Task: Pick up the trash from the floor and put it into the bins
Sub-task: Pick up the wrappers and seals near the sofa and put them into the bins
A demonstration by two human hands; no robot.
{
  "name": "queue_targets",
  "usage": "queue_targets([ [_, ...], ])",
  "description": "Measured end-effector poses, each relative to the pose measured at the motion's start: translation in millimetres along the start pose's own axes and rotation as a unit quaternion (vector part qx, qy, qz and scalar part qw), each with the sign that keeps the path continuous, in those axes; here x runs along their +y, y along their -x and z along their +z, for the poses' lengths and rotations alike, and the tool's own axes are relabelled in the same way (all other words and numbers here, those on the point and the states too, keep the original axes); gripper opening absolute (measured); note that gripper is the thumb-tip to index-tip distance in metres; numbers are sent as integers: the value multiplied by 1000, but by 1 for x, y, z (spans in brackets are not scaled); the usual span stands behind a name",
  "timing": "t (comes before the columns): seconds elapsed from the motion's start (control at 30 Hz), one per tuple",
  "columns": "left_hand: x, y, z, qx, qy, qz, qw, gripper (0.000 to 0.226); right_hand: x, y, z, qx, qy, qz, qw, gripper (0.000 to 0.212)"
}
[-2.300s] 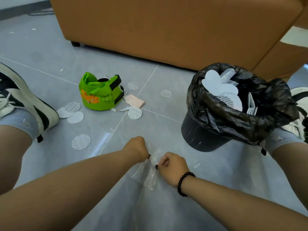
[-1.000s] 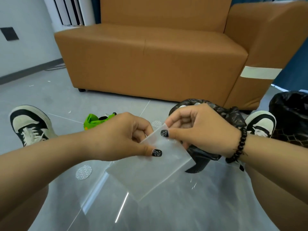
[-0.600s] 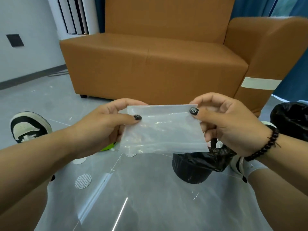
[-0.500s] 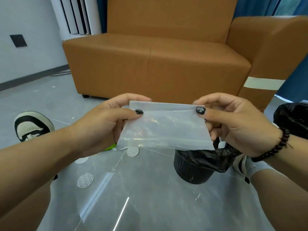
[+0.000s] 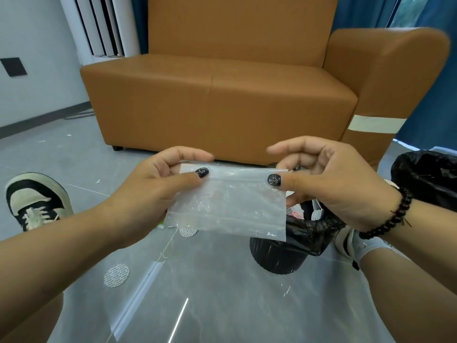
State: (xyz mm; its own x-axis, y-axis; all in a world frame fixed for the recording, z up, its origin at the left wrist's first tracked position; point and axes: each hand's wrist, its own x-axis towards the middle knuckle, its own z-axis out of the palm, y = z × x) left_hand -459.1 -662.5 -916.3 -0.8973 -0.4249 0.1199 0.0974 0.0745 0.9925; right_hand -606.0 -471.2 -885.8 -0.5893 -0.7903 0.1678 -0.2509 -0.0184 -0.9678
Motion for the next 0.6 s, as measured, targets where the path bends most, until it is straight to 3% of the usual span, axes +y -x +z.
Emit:
queue_targets([
  [0.07, -2, -1, 1, 10, -26, 9, 1000, 37, 1, 1, -2, -8, 32, -11, 999, 24],
  [0.27, -5, -1, 7, -10, -41, 10, 999, 25, 5, 6, -8, -6, 69, -79, 994, 8],
  [0.37, -3, 0, 8, -8, -14, -7, 1000, 22, 9, 6, -12, -3, 112, -109, 988, 20],
  [0.53, -5, -1, 13, 21, 5, -8, 1000, 42, 15, 8, -16, -14, 142, -163, 976, 18],
  [0.6, -8, -3, 13, 18, 7, -13, 1000, 29, 15, 8, -16, -7, 125, -162, 979, 16],
])
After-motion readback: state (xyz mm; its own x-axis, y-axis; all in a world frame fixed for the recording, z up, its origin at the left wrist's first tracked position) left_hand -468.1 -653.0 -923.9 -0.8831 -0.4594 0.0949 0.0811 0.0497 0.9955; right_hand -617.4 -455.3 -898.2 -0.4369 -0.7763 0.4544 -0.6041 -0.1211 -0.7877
